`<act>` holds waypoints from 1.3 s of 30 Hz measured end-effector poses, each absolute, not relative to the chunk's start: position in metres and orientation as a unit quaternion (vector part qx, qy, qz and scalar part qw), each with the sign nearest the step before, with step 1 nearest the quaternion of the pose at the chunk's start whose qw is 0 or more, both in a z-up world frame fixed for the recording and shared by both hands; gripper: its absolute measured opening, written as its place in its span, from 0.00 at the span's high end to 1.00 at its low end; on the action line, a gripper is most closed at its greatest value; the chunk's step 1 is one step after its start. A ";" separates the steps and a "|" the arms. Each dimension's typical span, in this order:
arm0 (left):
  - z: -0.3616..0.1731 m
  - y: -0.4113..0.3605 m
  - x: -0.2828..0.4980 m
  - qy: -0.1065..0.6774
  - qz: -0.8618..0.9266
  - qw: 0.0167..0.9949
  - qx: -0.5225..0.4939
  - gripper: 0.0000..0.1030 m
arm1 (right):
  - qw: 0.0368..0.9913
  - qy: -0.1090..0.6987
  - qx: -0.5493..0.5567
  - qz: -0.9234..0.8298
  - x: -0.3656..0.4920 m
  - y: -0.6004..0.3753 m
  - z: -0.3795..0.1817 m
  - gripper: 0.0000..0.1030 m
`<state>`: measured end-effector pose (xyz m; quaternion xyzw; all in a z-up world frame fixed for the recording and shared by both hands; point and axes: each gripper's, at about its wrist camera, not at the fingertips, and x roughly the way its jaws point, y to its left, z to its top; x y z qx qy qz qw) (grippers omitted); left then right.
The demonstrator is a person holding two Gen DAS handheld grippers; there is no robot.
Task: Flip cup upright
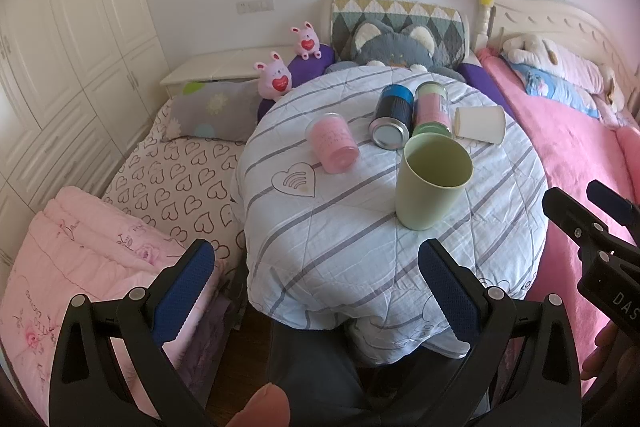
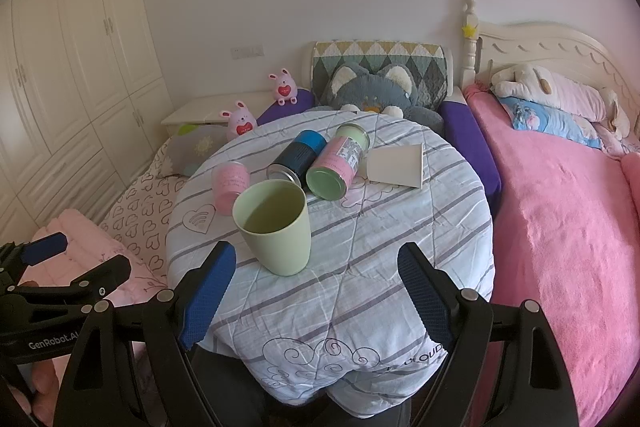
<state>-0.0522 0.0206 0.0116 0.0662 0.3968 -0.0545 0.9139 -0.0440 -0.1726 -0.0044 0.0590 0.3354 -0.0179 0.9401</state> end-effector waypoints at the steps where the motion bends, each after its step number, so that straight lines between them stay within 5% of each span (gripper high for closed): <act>1: 0.012 0.020 -0.052 0.397 -0.055 0.914 0.066 0.00 | 0.940 0.336 0.059 -0.017 -0.044 -0.172 -0.004 0.18; 39: 0.010 0.008 -0.056 0.401 -0.065 0.910 0.077 0.00 | 0.938 0.339 0.077 -0.022 -0.045 -0.189 -0.012 0.18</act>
